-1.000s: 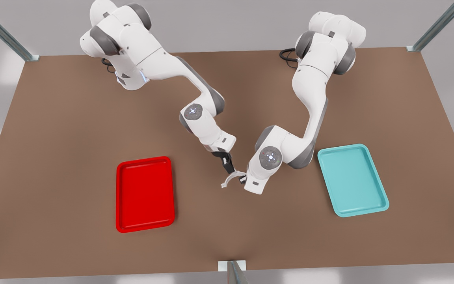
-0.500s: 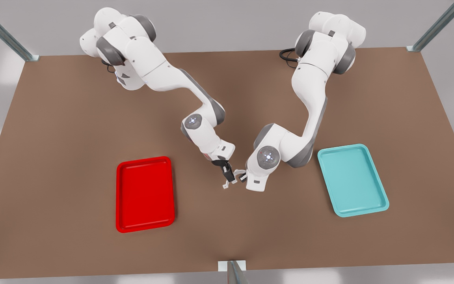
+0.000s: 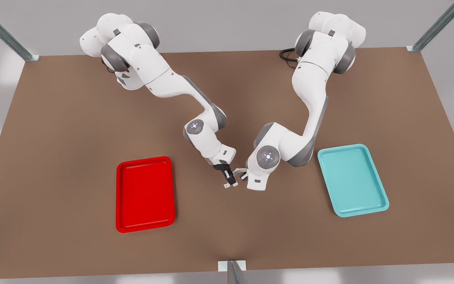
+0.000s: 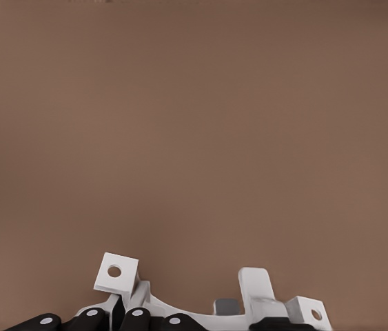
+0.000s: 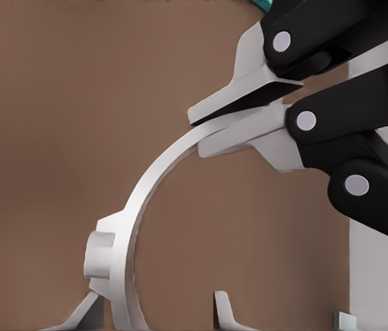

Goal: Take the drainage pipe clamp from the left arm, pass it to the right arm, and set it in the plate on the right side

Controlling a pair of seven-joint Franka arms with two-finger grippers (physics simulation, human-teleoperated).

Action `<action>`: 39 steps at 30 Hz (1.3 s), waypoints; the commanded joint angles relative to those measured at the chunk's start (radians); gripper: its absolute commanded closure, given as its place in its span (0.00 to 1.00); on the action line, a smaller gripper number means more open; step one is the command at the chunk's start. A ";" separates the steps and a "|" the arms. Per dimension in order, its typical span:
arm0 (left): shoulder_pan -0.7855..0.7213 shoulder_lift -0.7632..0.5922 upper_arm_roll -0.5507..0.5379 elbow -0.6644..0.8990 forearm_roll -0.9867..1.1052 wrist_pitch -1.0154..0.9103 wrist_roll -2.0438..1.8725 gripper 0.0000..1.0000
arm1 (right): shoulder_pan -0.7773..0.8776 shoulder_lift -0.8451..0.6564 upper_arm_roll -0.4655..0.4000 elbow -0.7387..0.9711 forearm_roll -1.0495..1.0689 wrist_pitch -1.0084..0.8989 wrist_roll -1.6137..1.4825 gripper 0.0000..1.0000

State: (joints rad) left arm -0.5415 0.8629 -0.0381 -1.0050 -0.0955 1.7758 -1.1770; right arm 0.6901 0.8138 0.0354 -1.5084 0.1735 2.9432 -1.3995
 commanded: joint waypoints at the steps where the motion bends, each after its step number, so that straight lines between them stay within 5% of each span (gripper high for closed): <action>1: 0.000 -0.002 0.001 0.002 -0.001 -0.001 -0.026 0.79 | 0.000 -0.002 0.000 0.013 -0.003 0.004 -0.032 0.79; 2: 0.000 -0.001 0.001 0.002 -0.001 0.001 -0.026 0.24 | 0.000 -0.002 0.000 0.019 -0.002 0.002 -0.032 0.79; 3: 0.000 -0.002 0.001 0.002 -0.001 -0.001 -0.029 0.00 | 0.003 -0.005 0.000 0.020 0.001 0.002 -0.032 0.79; 14: 0.055 -0.094 0.006 0.069 -0.061 -0.197 -0.015 0.00 | -0.006 -0.005 0.001 0.010 -0.005 0.002 -0.019 0.79; 19: 0.319 -0.268 0.009 0.077 0.217 -0.635 0.964 0.00 | -0.084 -0.022 -0.003 -0.052 0.001 -0.010 -0.016 0.79; 21: 0.331 -0.353 -0.022 -0.024 0.226 -0.581 1.008 0.00 | -0.159 -0.090 -0.002 -0.160 0.001 -0.055 -0.019 0.79; 23: 0.417 -0.591 -0.111 -0.386 0.218 -0.329 1.008 0.00 | -0.268 -0.223 -0.014 -0.298 -0.009 -0.219 -0.102 0.79; 25: 0.382 -0.541 -0.117 -0.331 0.234 -0.423 0.996 0.00 | -0.287 -0.324 -0.158 -0.391 -0.009 -0.363 -0.288 0.79; 27: 0.350 -0.529 -0.118 -0.334 0.229 -0.431 0.994 0.00 | -0.343 -0.306 -0.193 -0.406 -0.009 -0.404 -0.404 0.79; 36: 0.359 -0.515 -0.118 -0.336 0.224 -0.438 1.001 0.00 | -0.348 -0.160 -0.178 -0.362 0.003 -0.342 -0.406 0.79; 37: 0.359 -0.515 -0.117 -0.336 0.224 -0.437 1.002 0.00 | -0.351 -0.160 -0.176 -0.355 0.003 -0.340 -0.412 0.00; 39: 0.359 -0.515 -0.117 -0.336 0.224 -0.437 1.002 0.00 | -0.357 -0.163 -0.175 -0.355 0.003 -0.339 -0.409 0.00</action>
State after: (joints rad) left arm -0.1826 0.3494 -0.1548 -1.3411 0.1280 1.3438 -0.4583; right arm 0.3343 0.6508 -0.1396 -1.8656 0.1758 2.6156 -1.6463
